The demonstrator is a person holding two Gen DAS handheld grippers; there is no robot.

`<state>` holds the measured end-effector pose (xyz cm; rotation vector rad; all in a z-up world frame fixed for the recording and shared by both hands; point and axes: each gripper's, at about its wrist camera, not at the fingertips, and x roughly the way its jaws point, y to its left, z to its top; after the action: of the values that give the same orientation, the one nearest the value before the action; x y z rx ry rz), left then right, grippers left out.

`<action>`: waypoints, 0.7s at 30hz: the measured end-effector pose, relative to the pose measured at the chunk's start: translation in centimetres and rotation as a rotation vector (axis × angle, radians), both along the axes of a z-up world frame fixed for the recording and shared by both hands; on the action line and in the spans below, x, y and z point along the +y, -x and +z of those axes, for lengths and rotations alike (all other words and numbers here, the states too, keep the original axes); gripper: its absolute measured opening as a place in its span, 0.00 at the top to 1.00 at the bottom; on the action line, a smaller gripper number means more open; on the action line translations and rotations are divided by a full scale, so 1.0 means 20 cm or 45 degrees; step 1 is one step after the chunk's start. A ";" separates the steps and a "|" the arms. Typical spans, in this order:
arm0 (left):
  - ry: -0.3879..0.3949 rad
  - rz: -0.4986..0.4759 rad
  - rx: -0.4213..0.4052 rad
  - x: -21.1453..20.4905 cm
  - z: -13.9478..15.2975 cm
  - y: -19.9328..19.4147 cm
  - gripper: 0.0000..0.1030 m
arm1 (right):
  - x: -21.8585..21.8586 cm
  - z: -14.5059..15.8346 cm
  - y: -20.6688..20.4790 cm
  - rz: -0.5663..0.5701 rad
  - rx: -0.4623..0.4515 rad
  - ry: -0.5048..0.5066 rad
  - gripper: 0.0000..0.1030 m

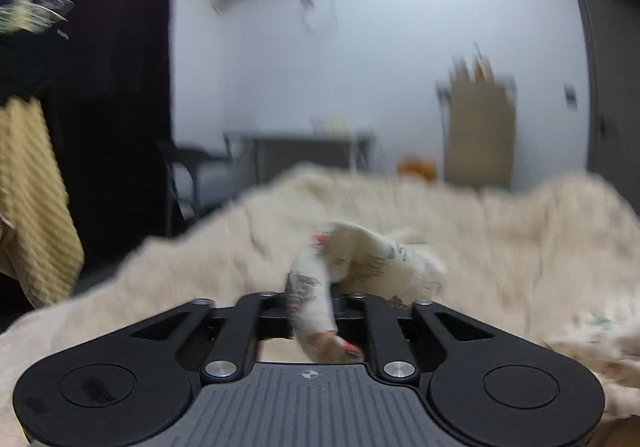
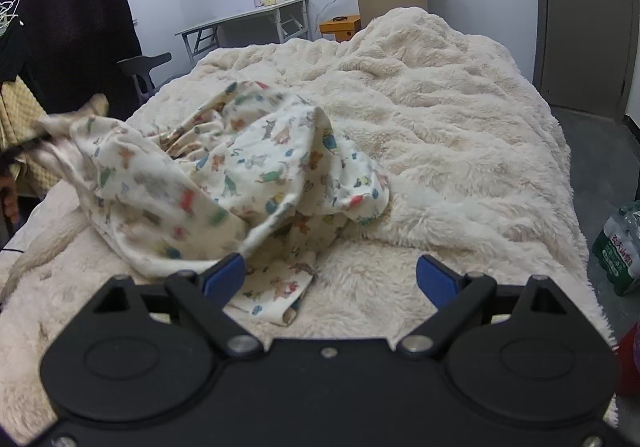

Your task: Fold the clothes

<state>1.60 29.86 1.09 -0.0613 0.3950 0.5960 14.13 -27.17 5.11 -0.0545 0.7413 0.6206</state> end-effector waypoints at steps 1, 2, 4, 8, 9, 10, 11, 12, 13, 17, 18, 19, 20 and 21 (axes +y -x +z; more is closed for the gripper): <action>-0.004 -0.016 0.009 -0.02 -0.01 -0.01 0.59 | 0.00 0.00 0.00 0.000 0.003 0.004 0.10; -0.007 -0.035 0.014 -0.04 -0.01 -0.01 0.57 | 0.01 -0.01 0.00 0.000 0.004 0.007 0.11; -0.030 -0.119 -0.005 -0.10 0.06 0.01 0.47 | 0.01 -0.01 0.00 -0.003 0.005 0.013 0.10; -0.121 -0.281 -0.066 -0.26 0.23 0.11 0.42 | 0.00 -0.01 0.00 -0.008 0.000 0.013 0.11; -0.121 -0.335 -0.078 -0.31 0.27 0.10 0.38 | 0.00 -0.01 0.00 -0.008 -0.001 0.011 0.10; -0.120 -0.439 -0.093 -0.38 0.30 0.12 0.37 | 0.00 0.00 0.00 -0.009 -0.003 0.010 0.10; -0.121 -0.521 -0.095 -0.42 0.32 0.13 0.36 | 0.00 0.00 0.00 -0.011 -0.005 0.009 0.10; -0.127 -0.616 -0.093 -0.48 0.34 0.15 0.36 | 0.00 0.00 0.00 -0.012 -0.005 0.009 0.10; -0.152 -0.735 -0.082 -0.58 0.36 0.17 0.36 | 0.00 0.00 0.00 -0.013 -0.006 0.009 0.10; -0.245 -1.132 -0.119 -0.99 0.37 0.24 0.35 | -0.01 0.00 0.00 -0.016 -0.009 0.008 0.10; -0.218 -1.221 -0.123 -1.08 0.36 0.23 0.36 | -0.01 0.00 0.00 -0.015 -0.009 0.007 0.10; -0.199 -1.308 -0.119 -1.18 0.35 0.22 0.36 | -0.01 0.01 0.00 -0.016 -0.009 0.005 0.11; -0.215 -1.385 -0.091 -1.29 0.31 0.20 0.36 | -0.02 0.01 0.00 -0.019 -0.010 0.001 0.11; -0.271 -1.444 -0.045 -1.41 0.28 0.18 0.36 | -0.03 0.02 0.00 -0.021 -0.010 -0.003 0.11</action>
<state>-1.94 1.71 6.61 0.3418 0.2709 -0.4854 14.19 -27.67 5.46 -0.0487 0.7325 0.6053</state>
